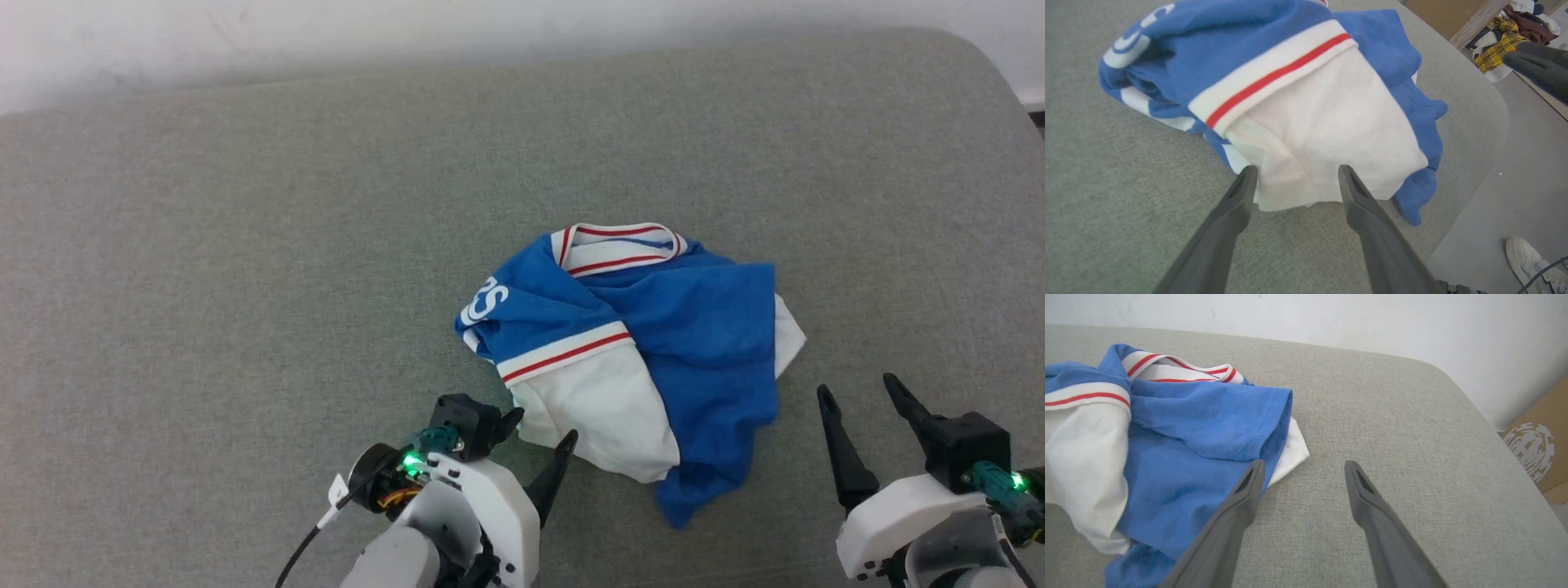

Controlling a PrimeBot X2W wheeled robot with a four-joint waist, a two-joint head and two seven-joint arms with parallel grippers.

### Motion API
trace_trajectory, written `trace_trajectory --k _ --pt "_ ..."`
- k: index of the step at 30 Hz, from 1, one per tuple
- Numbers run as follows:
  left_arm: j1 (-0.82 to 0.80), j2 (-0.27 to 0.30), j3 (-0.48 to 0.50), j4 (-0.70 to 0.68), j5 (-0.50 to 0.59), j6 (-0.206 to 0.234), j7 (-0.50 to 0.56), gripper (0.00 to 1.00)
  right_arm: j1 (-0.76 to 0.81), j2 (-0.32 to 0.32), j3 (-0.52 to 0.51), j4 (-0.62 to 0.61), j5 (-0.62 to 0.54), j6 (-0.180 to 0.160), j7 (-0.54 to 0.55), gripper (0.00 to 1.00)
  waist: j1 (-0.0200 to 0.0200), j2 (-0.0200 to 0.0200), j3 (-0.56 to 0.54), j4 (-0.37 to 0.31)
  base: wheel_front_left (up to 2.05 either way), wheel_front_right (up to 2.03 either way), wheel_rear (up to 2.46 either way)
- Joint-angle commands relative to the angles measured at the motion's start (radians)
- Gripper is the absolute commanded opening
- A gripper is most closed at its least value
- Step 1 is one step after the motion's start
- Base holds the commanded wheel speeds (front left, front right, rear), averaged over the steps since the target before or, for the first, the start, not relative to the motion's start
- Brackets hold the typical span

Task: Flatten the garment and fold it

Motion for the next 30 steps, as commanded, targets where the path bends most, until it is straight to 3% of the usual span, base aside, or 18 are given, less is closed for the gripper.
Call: trace_trajectory --k 1,3,4,5,14,24,30 --pt "-0.023 0.01 -0.002 0.011 -0.003 -0.007 0.002 1.0 -0.011 0.005 0.0 0.003 -0.009 -0.002 -0.01 1.0 -0.0001 0.0 0.017 -0.011 0.0 0.0 0.0" --pt "-0.036 0.009 -0.001 0.025 -0.003 -0.005 -0.005 1.0 -0.016 0.007 -0.001 0.007 -0.012 -0.002 -0.013 1.0 -0.0001 0.0 0.024 -0.01 0.0 0.0 0.0" --pt "-0.042 0.009 -0.004 0.033 -0.003 -0.005 -0.003 0.59 -0.018 0.008 -0.001 0.009 -0.014 -0.002 -0.015 1.0 -0.0001 0.0 0.025 -0.009 0.0 0.0 0.0" --pt "-0.048 0.009 -0.007 0.04 -0.004 -0.005 -0.002 0.0 -0.02 0.009 -0.001 0.012 -0.016 -0.002 -0.017 1.0 -0.0001 0.0 0.027 -0.008 0.0 0.0 0.0" --pt "-0.042 0.037 0.006 0.021 -0.016 0.007 -0.073 0.0 -0.016 0.007 -0.001 0.036 -0.023 -0.002 -0.023 1.0 -0.0001 0.0 -0.009 0.039 0.0 0.0 0.0" --pt "0.058 0.148 0.197 -0.178 -0.076 0.121 -0.131 0.0 0.004 0.005 0.008 0.052 -0.022 -0.002 -0.018 1.0 -0.0001 0.0 -0.062 0.093 0.0 0.0 0.0" --pt "0.016 0.222 0.324 -0.178 -0.111 0.171 -0.119 0.0 -0.017 -0.012 0.049 0.057 -0.021 -0.002 -0.015 1.0 -0.0001 0.0 -0.023 0.069 0.0 0.0 0.0"
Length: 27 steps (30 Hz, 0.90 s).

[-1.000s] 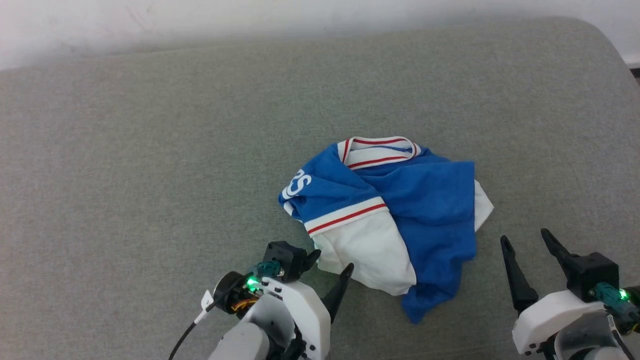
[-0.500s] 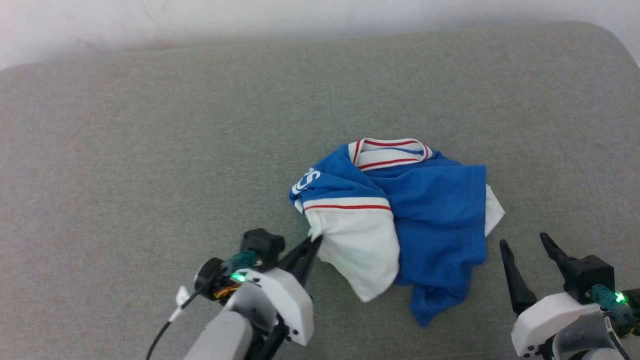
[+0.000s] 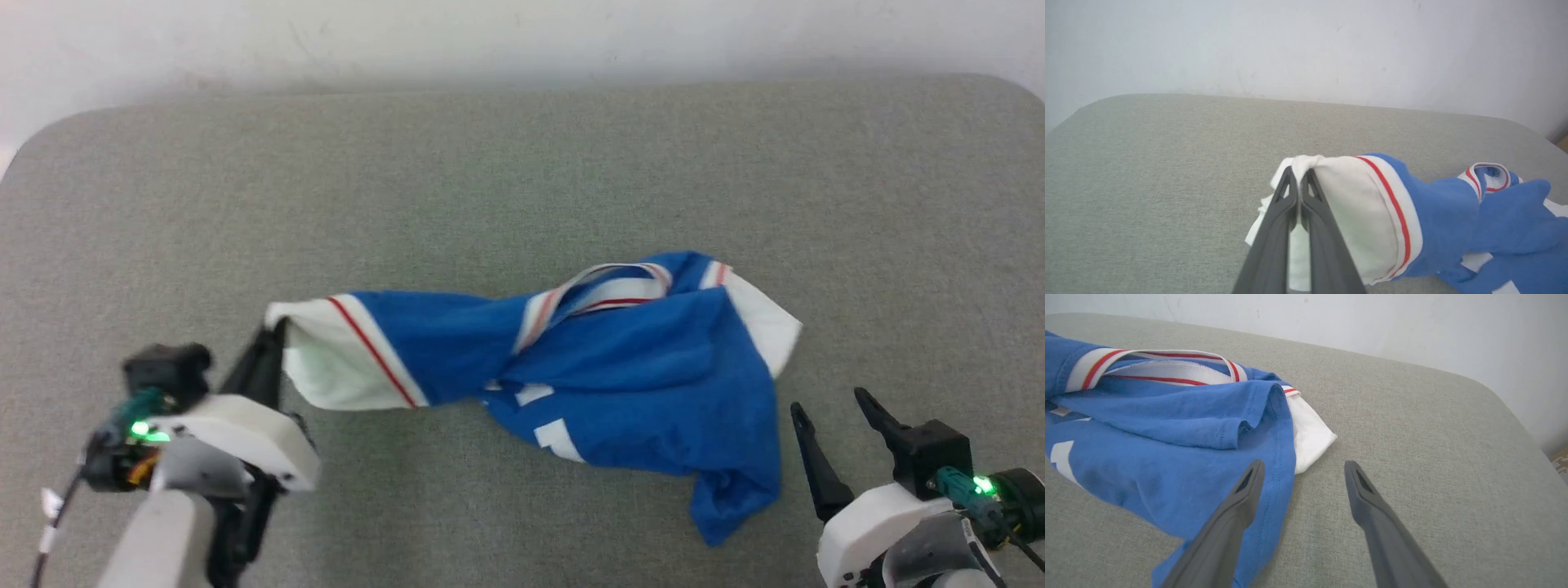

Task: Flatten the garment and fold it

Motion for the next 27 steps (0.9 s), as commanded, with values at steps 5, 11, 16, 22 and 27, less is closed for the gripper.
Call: trace_trajectory --k 5,11,16,22,27 --pt "-0.098 0.05 0.096 0.142 -0.005 0.065 -0.03 0.45 -0.032 -0.017 0.009 0.0 -0.001 -0.002 -0.006 1.0 0.0 0.0 0.054 -0.045 0.0 0.0 0.0" --pt "-0.141 0.024 0.105 0.26 0.009 0.093 -0.135 1.0 -0.026 -0.021 0.008 0.009 0.001 -0.002 -0.01 1.0 0.0 0.0 0.046 -0.039 0.0 0.0 0.0" --pt "-0.129 -0.006 0.078 0.252 0.039 0.07 -0.269 1.0 -0.014 -0.041 0.026 0.0 0.02 -0.002 0.005 1.0 0.0 0.0 0.0 0.004 0.0 0.0 0.0" --pt "-0.034 -0.034 0.013 0.103 0.147 0.048 -0.305 1.0 -0.014 -0.114 0.132 -0.004 0.113 -0.002 0.11 1.0 0.0 0.0 -0.047 0.068 0.0 0.0 0.0" --pt "0.057 -0.063 -0.005 0.002 0.204 0.049 -0.306 1.0 -0.035 -0.165 0.218 0.016 0.212 -0.002 0.222 1.0 0.0 0.0 -0.056 0.108 0.0 0.0 0.0"
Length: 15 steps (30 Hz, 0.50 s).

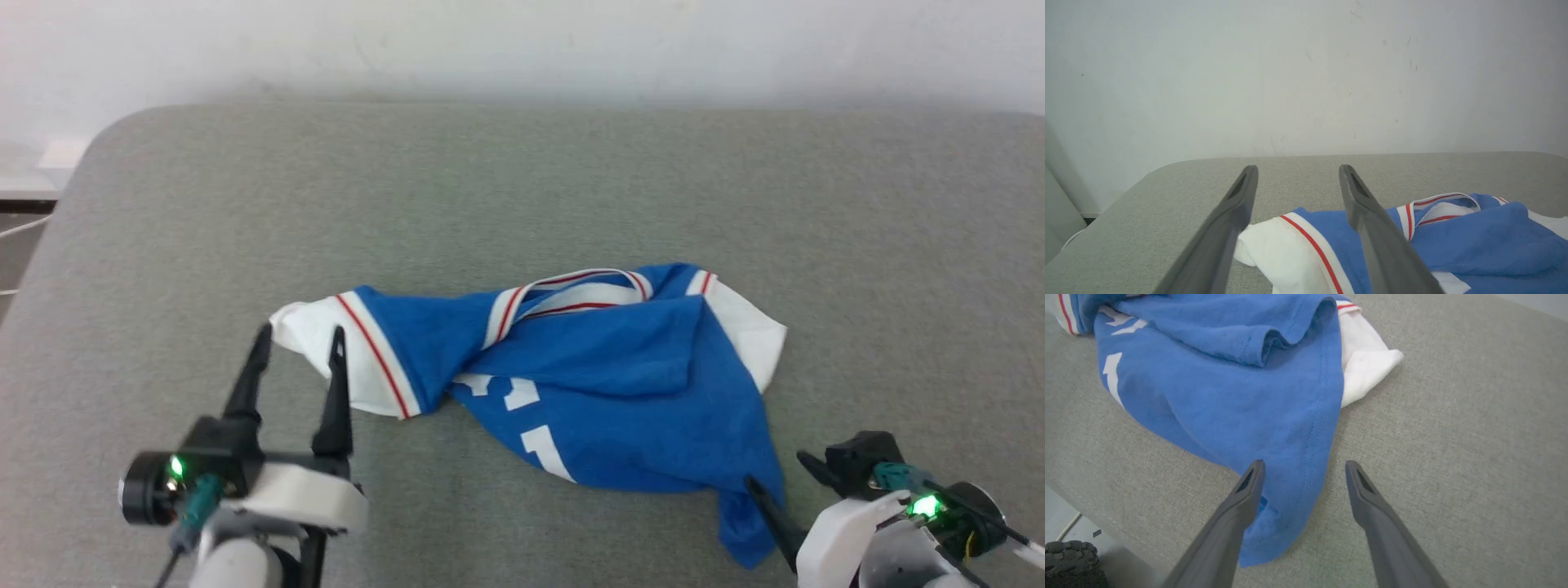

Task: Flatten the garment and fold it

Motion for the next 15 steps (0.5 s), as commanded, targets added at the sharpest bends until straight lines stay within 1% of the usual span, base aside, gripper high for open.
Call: trace_trajectory --k 1,4,6,10,11,12,13,15 --pt "0.027 -0.012 -0.004 -0.015 0.011 0.0 -0.004 1.0 -0.019 -0.013 0.014 0.01 0.018 -0.002 0.022 1.0 0.0 -0.0001 -0.026 0.049 0.0 0.0 0.0" --pt "0.073 -0.043 -0.009 -0.042 0.022 -0.005 -0.004 1.0 -0.042 -0.043 0.056 0.054 0.056 -0.002 0.09 1.0 0.0 -0.0001 -0.021 0.078 0.0 0.0 0.0" --pt "0.086 -0.058 -0.008 -0.044 0.025 -0.013 -0.005 1.0 -0.058 -0.046 0.072 0.09 0.072 -0.002 0.122 1.0 0.0 -0.0001 -0.016 0.094 0.0 0.0 0.0" --pt "0.089 -0.074 -0.017 -0.026 0.042 -0.034 -0.005 1.0 -0.087 -0.051 0.12 0.159 0.088 -0.002 0.141 1.0 0.0 -0.0001 -0.007 0.118 0.0 0.0 0.0" --pt "0.088 -0.077 -0.018 -0.019 0.045 -0.039 -0.005 1.0 -0.093 -0.052 0.127 0.179 0.086 -0.002 0.142 0.84 0.0 -0.0001 -0.007 0.12 0.0 0.0 0.0" --pt "0.086 -0.079 -0.019 -0.011 0.047 -0.044 -0.005 1.0 -0.099 -0.055 0.132 0.197 0.08 -0.002 0.139 0.16 0.0 -0.0001 -0.007 0.122 0.0 0.0 0.0" --pt "0.084 -0.081 -0.019 -0.003 0.049 -0.048 -0.005 1.0 -0.105 -0.058 0.133 0.214 0.074 -0.002 0.133 0.0 0.0 -0.0001 -0.009 0.123 0.0 0.0 0.0" --pt "0.083 -0.082 -0.016 0.011 0.053 -0.052 -0.005 1.0 -0.117 -0.066 0.11 0.242 0.059 -0.002 0.114 0.0 0.0 -0.0001 -0.015 0.116 0.0 0.0 0.0"
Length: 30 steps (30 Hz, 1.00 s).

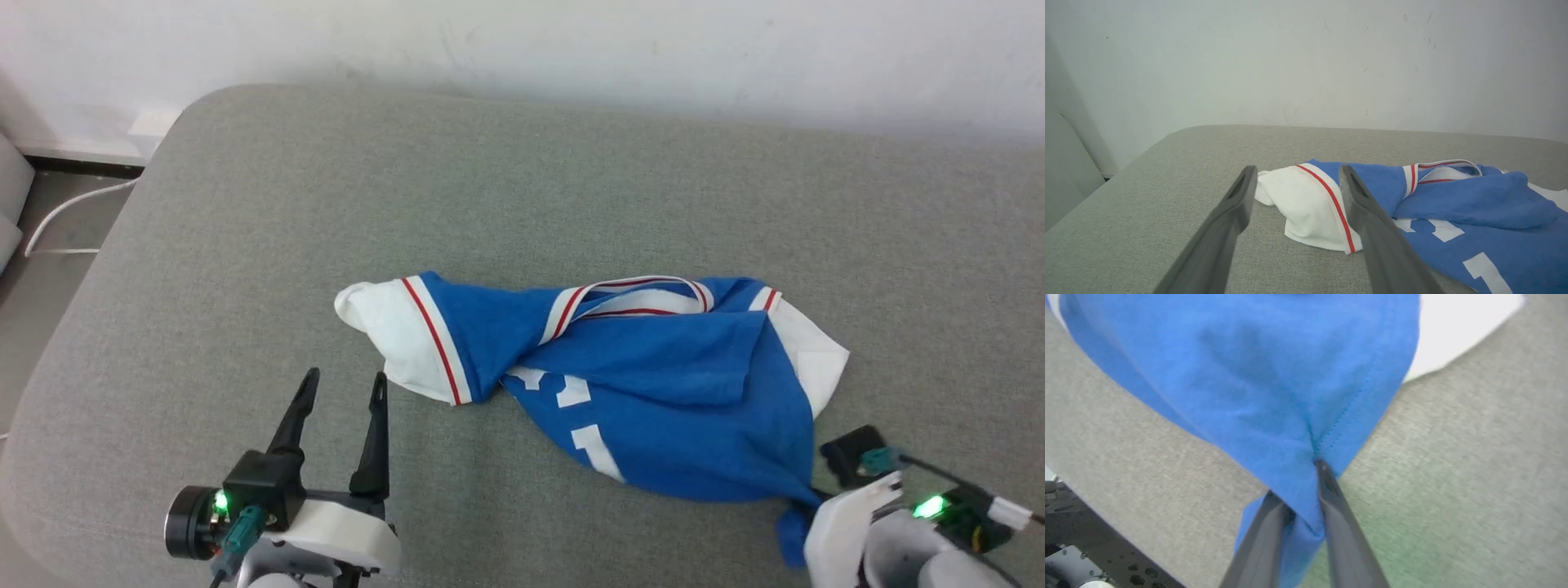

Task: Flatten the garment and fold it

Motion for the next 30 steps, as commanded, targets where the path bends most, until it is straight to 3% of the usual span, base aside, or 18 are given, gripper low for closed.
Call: trace_trajectory --k 1,9,13,14,15,18,22,30 --pt "-0.002 -0.004 0.003 0.006 0.009 -0.011 -0.005 1.0 -0.012 -0.01 -0.023 0.023 -0.018 -0.002 -0.01 0.0 0.0001 0.0 -0.008 -0.012 0.0 0.0 0.0" --pt "0.016 -0.016 -0.022 0.052 0.025 -0.052 -0.005 1.0 0.035 -0.045 -0.234 0.024 -0.1 -0.002 -0.031 0.0 0.0001 0.0 -0.051 -0.065 0.0 0.0 0.0" --pt "0.018 -0.024 -0.05 0.077 0.035 -0.074 -0.005 1.0 0.091 -0.034 -0.281 -0.008 -0.123 -0.002 -0.028 0.0 0.0001 0.0 -0.051 -0.091 0.0 0.0 0.0" --pt "0.018 -0.024 -0.06 0.085 0.039 -0.082 -0.005 1.0 0.098 -0.024 -0.291 -0.016 -0.126 -0.002 -0.041 0.3 0.0001 0.0 -0.05 -0.094 0.0 0.0 0.0" --pt "0.017 -0.024 -0.072 0.094 0.044 -0.09 -0.005 1.0 0.105 -0.006 -0.303 -0.022 -0.121 -0.002 -0.054 1.0 0.0001 0.0 -0.048 -0.097 0.0 0.0 0.0" --pt "0.016 -0.018 -0.11 0.12 0.047 -0.118 0.005 1.0 0.109 0.036 -0.336 -0.055 -0.125 -0.002 -0.101 1.0 0.0001 0.0 -0.039 -0.11 0.0 0.0 0.0" --pt "0.003 0.031 -0.204 0.136 0.068 -0.156 0.111 1.0 0.106 0.084 -0.396 -0.106 -0.155 -0.002 -0.17 1.0 0.0001 0.0 -0.024 -0.129 0.0 0.0 0.0" --pt "-0.068 0.112 -0.309 0.151 0.076 -0.171 0.233 1.0 0.111 0.144 -0.445 -0.189 -0.199 -0.002 -0.224 1.0 0.0001 0.0 0.013 -0.182 0.0 0.0 0.0"
